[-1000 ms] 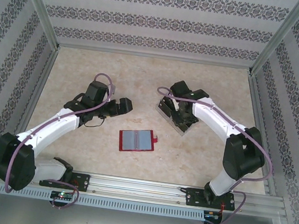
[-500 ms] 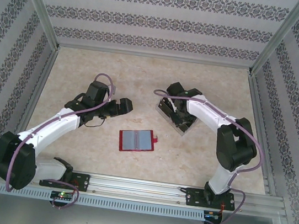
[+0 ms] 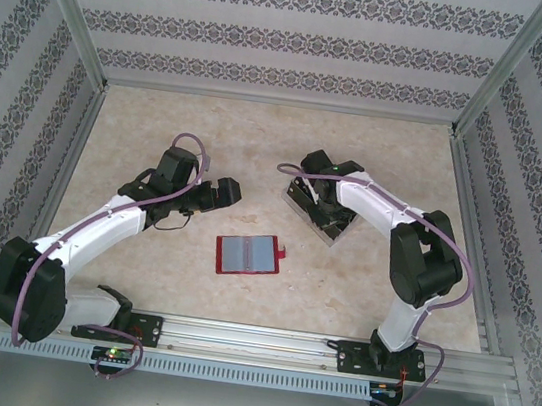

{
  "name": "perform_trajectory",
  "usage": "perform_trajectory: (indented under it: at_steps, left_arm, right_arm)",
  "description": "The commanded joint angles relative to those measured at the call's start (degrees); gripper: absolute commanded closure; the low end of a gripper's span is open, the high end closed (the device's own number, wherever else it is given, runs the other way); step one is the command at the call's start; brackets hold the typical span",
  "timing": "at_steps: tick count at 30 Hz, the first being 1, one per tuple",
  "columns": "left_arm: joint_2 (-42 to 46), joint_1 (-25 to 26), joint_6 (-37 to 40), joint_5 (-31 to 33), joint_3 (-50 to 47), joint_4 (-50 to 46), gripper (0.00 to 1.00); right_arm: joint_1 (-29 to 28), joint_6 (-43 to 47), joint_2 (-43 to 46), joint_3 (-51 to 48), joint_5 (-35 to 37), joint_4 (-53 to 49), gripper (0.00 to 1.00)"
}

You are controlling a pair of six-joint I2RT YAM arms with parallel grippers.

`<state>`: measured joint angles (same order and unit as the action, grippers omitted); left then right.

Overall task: Put the credit cards into the card holder
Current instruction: Pick up the credit card from the storage box.

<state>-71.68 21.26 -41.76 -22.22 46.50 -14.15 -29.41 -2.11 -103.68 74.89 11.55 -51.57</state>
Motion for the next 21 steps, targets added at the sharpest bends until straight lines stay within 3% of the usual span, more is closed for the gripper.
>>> perform_trajectory:
  at_steps: [1, 6, 10, 21]
  left_arm:
    - [-0.5, -0.4, 0.4, -0.4, -0.1, 1.7, 0.00]
    - [-0.6, -0.4, 0.3, -0.5, -0.1, 1.7, 0.00]
    - [-0.6, -0.4, 0.2, -0.5, -0.1, 1.8, 0.00]
    - [-0.7, -0.5, 0.5, -0.6, 0.1, 1.9, 0.00]
  right_arm:
    - [-0.2, 0.9, -1.0, -0.4, 0.0, -0.1, 0.76]
    - [-0.1, 1.0, -1.7, -0.5, -0.3, 0.2, 0.77]
    - [-0.1, 1.1, -2.0, -0.4, -0.6, 0.3, 0.84]
    - [0.1, 2.3, -0.8, 0.5, -1.5, -0.6, 0.92]
